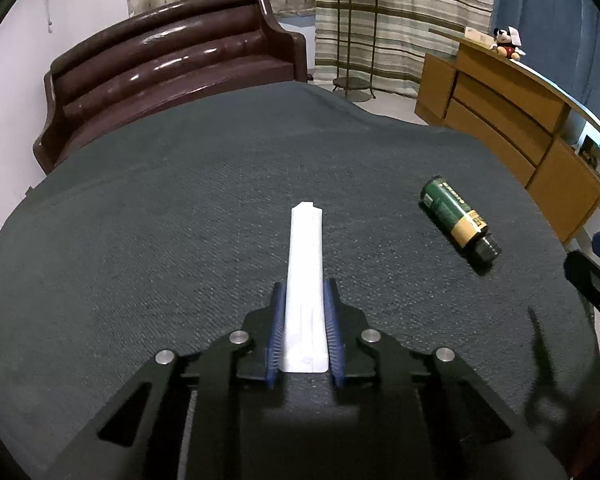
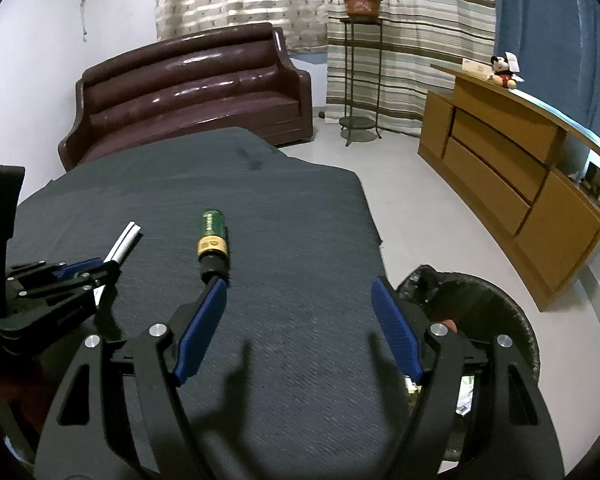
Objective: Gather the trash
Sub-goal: 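Grasp the green-and-gold bottle with the right tool while the left tool holds the strip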
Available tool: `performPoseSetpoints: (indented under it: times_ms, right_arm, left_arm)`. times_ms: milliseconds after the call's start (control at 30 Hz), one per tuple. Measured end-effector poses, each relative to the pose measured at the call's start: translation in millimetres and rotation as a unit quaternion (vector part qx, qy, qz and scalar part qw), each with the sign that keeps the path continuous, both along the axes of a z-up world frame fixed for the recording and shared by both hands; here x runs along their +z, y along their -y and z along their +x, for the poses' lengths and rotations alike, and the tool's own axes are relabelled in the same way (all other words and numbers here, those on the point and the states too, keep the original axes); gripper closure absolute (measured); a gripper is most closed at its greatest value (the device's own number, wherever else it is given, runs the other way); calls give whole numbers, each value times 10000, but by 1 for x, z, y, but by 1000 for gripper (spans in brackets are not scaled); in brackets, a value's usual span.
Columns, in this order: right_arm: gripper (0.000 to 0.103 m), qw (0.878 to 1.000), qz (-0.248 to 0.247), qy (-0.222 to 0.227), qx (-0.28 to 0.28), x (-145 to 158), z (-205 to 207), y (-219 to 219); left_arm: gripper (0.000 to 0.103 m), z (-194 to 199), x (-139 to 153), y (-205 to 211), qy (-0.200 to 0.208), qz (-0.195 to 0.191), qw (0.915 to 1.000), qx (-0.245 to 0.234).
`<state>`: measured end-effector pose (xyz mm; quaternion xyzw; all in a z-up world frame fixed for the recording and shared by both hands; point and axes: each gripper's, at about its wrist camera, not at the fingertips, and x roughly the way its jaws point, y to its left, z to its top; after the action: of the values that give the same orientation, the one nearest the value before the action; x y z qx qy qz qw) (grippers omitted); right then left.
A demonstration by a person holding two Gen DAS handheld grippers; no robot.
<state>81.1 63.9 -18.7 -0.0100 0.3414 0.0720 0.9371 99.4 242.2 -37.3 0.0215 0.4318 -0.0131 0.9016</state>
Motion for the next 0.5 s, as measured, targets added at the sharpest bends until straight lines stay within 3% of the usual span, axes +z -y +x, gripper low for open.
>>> performPoseSetpoints:
  times_ms: [500]
  right_arm:
    - [39, 9978, -172, -341, 545, -1, 38, -58]
  left_arm:
    - [83, 4, 4, -55, 54, 77, 9973, 725]
